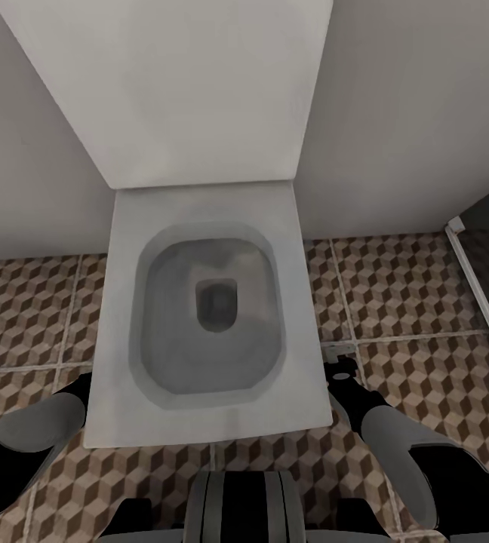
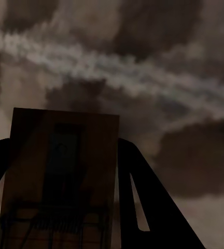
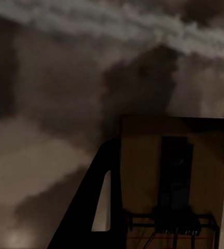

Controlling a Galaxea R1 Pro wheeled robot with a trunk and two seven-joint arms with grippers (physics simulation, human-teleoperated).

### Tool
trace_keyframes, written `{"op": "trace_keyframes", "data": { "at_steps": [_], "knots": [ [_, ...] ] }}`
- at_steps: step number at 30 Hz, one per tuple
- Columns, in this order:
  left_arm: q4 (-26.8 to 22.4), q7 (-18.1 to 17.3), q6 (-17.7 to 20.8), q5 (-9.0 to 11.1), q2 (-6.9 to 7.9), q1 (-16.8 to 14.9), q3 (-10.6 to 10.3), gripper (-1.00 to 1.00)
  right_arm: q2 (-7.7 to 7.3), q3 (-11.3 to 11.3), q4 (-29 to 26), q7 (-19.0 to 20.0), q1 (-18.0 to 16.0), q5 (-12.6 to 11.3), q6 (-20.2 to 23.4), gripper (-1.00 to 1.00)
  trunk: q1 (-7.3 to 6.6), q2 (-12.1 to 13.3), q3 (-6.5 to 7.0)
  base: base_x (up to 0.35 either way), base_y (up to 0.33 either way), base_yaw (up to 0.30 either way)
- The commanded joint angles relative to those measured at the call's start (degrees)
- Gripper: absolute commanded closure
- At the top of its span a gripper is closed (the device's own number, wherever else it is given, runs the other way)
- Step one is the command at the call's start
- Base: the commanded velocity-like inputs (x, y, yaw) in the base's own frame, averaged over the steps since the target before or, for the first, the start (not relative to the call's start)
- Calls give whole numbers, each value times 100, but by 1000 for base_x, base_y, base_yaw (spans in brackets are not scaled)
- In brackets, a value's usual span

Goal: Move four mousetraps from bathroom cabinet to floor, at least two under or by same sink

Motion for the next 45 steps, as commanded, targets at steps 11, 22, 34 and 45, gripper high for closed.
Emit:
{"op": "trace_keyframes", "data": {
  "at_steps": [11,22,34,45],
  "knots": [
    [0,-340,-194,24,-31,-4,-47,100,-6,-33,12,14,-1,-9,20,-100,8,0,-4,0,0,0],
    [0,-1176,-326,24,-8,-4,-53,100,-5,-33,12,14,-1,-9,20,-100,8,0,-4,0,0,0],
    [0,-1201,-332,24,7,-4,-49,100,-7,-33,12,14,-1,-9,20,-100,8,0,-4,0,0,0],
    [0,-1201,-385,24,19,-4,-45,-100,-10,-33,12,14,-1,-9,20,-100,8,0,-4,0,0,0]
  ]
}}
